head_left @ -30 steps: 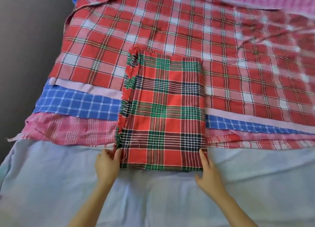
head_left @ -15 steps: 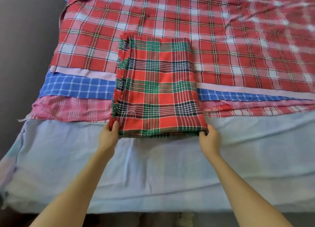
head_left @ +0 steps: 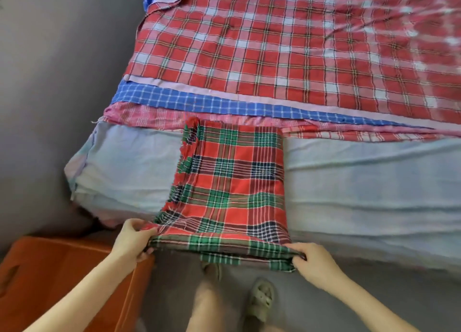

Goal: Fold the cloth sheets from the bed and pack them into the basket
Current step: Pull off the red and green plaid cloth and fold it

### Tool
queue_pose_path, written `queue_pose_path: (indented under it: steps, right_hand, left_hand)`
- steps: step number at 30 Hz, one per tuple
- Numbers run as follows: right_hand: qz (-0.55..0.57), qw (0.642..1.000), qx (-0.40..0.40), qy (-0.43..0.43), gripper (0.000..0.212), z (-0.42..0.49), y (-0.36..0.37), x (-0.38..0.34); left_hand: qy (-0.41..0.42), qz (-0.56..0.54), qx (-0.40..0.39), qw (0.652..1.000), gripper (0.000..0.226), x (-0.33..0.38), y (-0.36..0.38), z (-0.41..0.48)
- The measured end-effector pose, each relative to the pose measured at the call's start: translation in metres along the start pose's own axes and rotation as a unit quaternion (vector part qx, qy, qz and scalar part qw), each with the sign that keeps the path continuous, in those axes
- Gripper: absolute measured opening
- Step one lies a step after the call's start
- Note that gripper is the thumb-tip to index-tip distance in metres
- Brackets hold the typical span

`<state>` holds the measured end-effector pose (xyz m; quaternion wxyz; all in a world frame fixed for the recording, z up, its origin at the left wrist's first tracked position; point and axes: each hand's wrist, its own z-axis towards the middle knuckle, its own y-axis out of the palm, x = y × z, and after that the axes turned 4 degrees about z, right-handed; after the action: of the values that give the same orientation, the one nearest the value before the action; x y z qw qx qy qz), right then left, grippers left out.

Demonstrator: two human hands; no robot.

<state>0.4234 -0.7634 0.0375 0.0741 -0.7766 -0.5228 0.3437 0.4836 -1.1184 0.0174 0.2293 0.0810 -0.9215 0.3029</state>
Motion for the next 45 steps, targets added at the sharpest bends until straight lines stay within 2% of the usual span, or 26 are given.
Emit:
queue_pose_path:
  steps: [2,4,7,9,11,13,16,19,21,22,24,25,26,27,28,29,30,31,33,36,38,41,43,45]
  right_hand:
    - [0.036,0.997,-0.066,0.024,0.033,-0.017,-0.014,0.005]
    - [0.094,0.991,-0.083,0.044,0.031,-0.024,-0.032,0.005]
    - [0.202,0.976,-0.058,0.053,0.020,-0.016,-0.059,-0.005]
    - [0.280,0.958,-0.023,0.055,0.019,0.006,-0.083,-0.019]
    - [0.341,0.938,0.013,0.066,0.016,0.037,-0.109,-0.035]
    - [0.399,0.911,0.038,0.095,0.011,0.072,-0.131,-0.052]
    - [0.438,0.885,0.069,0.144,0.012,0.137,-0.154,-0.073]
    - [0.439,0.875,0.101,0.179,0.012,0.190,-0.165,-0.084]
    - [0.447,0.868,0.128,0.175,0.007,0.219,-0.165,-0.091]
    - [0.440,0.871,0.141,0.165,0.012,0.231,-0.162,-0.095]
    - [0.389,0.897,0.157,0.142,0.026,0.254,-0.151,-0.100]
    - [0.327,0.921,0.172,0.126,0.036,0.261,-0.145,-0.101]
    - [0.218,0.951,0.192,0.105,0.045,0.267,-0.139,-0.100]
    - [0.064,0.971,0.216,0.085,0.053,0.273,-0.133,-0.095]
    - [-0.079,0.968,0.230,0.063,0.057,0.279,-0.127,-0.091]
    - [-0.173,0.957,0.231,0.038,0.059,0.280,-0.121,-0.086]
    - [-0.211,0.950,0.228,0.016,0.058,0.281,-0.117,-0.081]
    - [-0.194,0.955,0.223,0.005,0.055,0.284,-0.116,-0.076]
    - [-0.109,0.962,0.251,-0.014,0.042,0.284,-0.122,-0.071]
    - [-0.092,0.927,0.361,-0.031,0.030,0.294,-0.133,-0.072]
    - [-0.123,0.923,0.364,-0.002,0.030,0.308,-0.128,-0.077]
    - [-0.146,0.944,0.293,0.050,0.044,0.327,-0.110,-0.077]
    - [-0.043,0.944,0.320,0.064,0.057,0.319,-0.105,-0.079]
    - [0.112,0.933,0.330,0.090,0.061,0.300,-0.100,-0.072]
  left_hand:
    - [0.003,0.007,-0.036,0.999,0.045,-0.009,-0.009,-0.024]
    - [0.008,-0.006,-0.067,0.998,0.051,-0.001,-0.015,-0.040]
    - [-0.031,-0.094,-0.107,0.989,0.036,0.033,-0.019,-0.040]
    - [-0.083,-0.168,-0.155,0.970,0.020,0.065,-0.018,-0.029]
    - [-0.114,-0.244,-0.189,0.944,0.018,0.098,-0.013,-0.010]
    - [-0.113,-0.305,-0.176,0.929,0.023,0.129,-0.005,0.016]
    - [-0.088,-0.346,-0.161,0.920,0.018,0.173,0.015,0.065]
    - [-0.081,-0.397,-0.150,0.902,0.013,0.200,0.039,0.112]
    - [-0.080,-0.436,-0.144,0.885,0.020,0.211,0.054,0.138]
    - [-0.077,-0.442,-0.150,0.881,0.021,0.215,0.061,0.148]
    - [-0.061,-0.388,-0.172,0.904,0.008,0.219,0.078,0.166]
    - [-0.055,-0.324,-0.185,0.926,0.010,0.219,0.085,0.174]
    - [-0.045,-0.236,-0.190,0.952,0.014,0.219,0.092,0.182]
    - [-0.019,-0.123,-0.171,0.977,0.018,0.216,0.096,0.191]
    - [0.027,0.023,-0.129,0.991,0.020,0.213,0.099,0.202]
    - [0.090,0.170,-0.083,0.978,0.020,0.208,0.099,0.210]
    - [0.148,0.279,-0.049,0.948,0.023,0.203,0.097,0.216]
    - [0.192,0.318,-0.032,0.928,0.026,0.200,0.097,0.223]
    - [0.259,0.262,-0.025,0.929,0.035,0.197,0.098,0.227]
    - [0.333,0.175,0.013,0.926,0.030,0.209,0.108,0.241]
    - [0.319,0.218,0.018,0.922,0.033,0.214,0.123,0.255]
    - [0.245,0.275,0.052,0.928,0.048,0.208,0.141,0.260]
    - [0.231,0.267,0.102,0.930,0.055,0.196,0.134,0.248]
    - [0.212,0.245,0.118,0.939,0.061,0.176,0.116,0.232]
